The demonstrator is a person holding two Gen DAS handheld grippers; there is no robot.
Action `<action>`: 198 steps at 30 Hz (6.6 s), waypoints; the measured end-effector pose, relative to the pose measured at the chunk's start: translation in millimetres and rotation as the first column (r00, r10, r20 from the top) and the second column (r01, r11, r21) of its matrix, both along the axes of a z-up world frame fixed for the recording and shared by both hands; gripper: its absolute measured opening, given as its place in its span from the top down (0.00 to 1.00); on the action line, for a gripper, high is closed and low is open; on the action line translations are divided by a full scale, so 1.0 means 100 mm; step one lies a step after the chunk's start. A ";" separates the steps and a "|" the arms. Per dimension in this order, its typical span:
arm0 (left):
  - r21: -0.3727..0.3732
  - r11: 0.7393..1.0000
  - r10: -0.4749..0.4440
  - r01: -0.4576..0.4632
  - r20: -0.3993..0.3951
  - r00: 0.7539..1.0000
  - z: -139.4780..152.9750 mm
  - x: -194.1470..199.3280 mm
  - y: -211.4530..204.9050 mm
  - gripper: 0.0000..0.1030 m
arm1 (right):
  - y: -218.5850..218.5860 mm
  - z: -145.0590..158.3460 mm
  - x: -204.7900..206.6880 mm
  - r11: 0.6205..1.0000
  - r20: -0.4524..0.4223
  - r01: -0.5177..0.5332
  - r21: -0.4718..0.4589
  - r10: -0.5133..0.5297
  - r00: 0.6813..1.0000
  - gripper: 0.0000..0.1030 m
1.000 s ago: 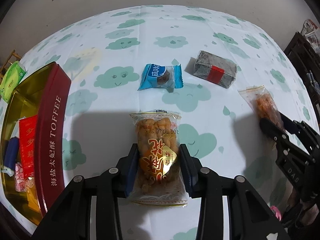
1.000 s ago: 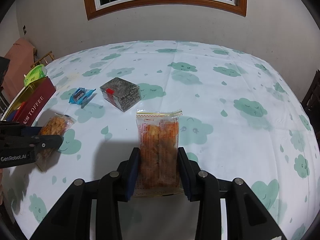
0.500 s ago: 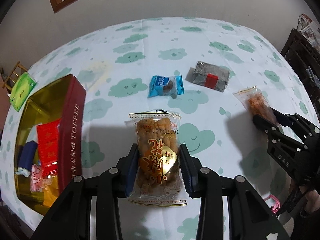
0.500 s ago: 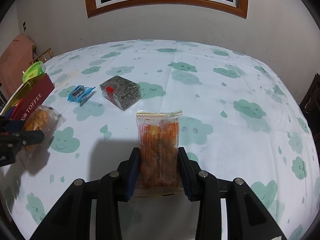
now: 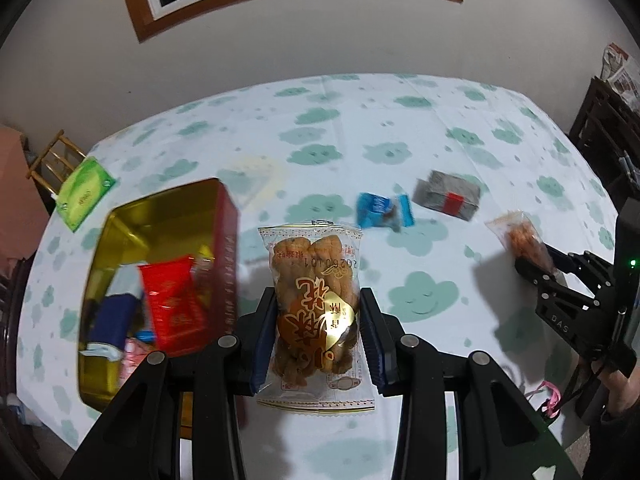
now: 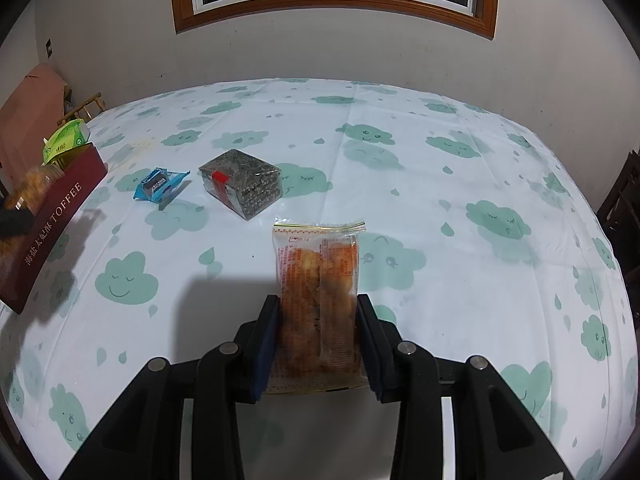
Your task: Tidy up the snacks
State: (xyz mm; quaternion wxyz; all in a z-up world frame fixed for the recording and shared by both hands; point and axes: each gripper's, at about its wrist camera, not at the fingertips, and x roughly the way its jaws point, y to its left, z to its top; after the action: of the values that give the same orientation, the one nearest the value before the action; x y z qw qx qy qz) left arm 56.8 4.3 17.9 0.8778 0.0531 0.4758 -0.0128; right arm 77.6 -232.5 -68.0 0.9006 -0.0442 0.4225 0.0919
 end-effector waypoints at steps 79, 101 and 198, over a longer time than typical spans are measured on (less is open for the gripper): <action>0.118 0.967 0.239 -0.228 -0.088 0.967 -0.45 -0.02 1.44 0.45 | 0.01 0.00 0.00 1.000 0.001 0.001 -0.004 -0.001 1.000 0.63; 0.084 0.965 0.252 -0.247 -0.056 0.966 -0.29 -0.17 1.39 0.43 | 0.01 0.00 0.00 1.000 0.001 0.001 -0.006 -0.001 1.000 0.63; -0.006 0.875 0.484 -0.484 0.001 0.875 -0.22 -0.93 2.56 0.14 | 2.97 0.68 -0.35 0.903 0.006 -0.410 0.130 0.412 0.911 0.64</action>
State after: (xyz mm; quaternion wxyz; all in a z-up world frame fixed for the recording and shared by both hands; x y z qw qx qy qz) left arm -36.0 259.9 -4.3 0.8539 -0.0697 0.4730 0.2057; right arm 42.7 64.2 0.4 0.8573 -0.0731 0.4067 0.3070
